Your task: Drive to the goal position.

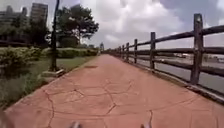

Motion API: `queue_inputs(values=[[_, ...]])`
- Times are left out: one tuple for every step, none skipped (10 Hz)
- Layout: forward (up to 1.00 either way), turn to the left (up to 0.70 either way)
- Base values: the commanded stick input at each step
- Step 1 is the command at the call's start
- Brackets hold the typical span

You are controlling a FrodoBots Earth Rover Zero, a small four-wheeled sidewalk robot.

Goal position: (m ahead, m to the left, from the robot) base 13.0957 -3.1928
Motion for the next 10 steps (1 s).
queue_inputs(values=[[0.85, 0.11], [0.85, -0.03], [0.85, -0.23], [0.85, -0.23], [0.85, -0.23], [0.85, 0.11], [0.85, 0.11], [0.85, 0.11], [0.85, 0.11], [0.85, -0.12]])
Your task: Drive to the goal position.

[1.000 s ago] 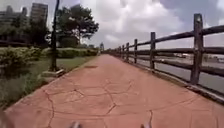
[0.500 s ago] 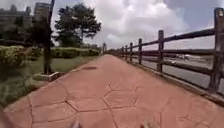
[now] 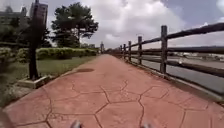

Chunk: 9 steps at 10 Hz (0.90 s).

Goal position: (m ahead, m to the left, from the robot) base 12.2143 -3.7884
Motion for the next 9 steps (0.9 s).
queue_inputs(values=[[0.85, -0.23], [0.85, -0.23], [0.85, -0.23], [0.85, -0.22], [0.85, -0.18], [0.85, -0.03], [0.85, 0.11], [0.85, 0.11], [0.85, 0.11]])
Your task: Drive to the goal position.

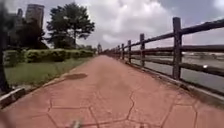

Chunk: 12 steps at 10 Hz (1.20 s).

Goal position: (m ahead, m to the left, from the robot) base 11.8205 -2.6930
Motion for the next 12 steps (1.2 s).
queue_inputs(values=[[0.85, 0.11], [0.85, 0.11], [0.85, 0.11], [0.85, 0.11], [0.85, 0.11], [0.85, 0.11], [0.85, 0.11], [0.85, 0.11], [0.85, 0.11], [0.85, 0.07], [0.85, -0.06], [0.85, -0.21]])
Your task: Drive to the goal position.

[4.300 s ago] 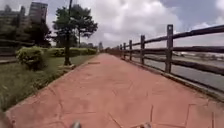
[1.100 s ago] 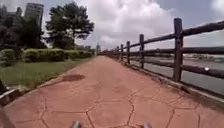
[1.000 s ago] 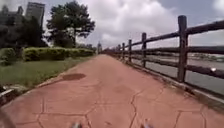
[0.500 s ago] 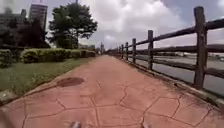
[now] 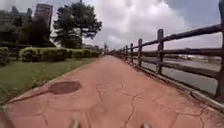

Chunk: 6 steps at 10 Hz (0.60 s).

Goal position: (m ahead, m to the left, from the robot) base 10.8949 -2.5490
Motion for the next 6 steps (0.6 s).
queue_inputs(values=[[0.85, -0.23], [0.85, -0.23], [0.85, -0.10], [0.85, 0.07], [0.85, 0.11], [0.85, 0.11]])
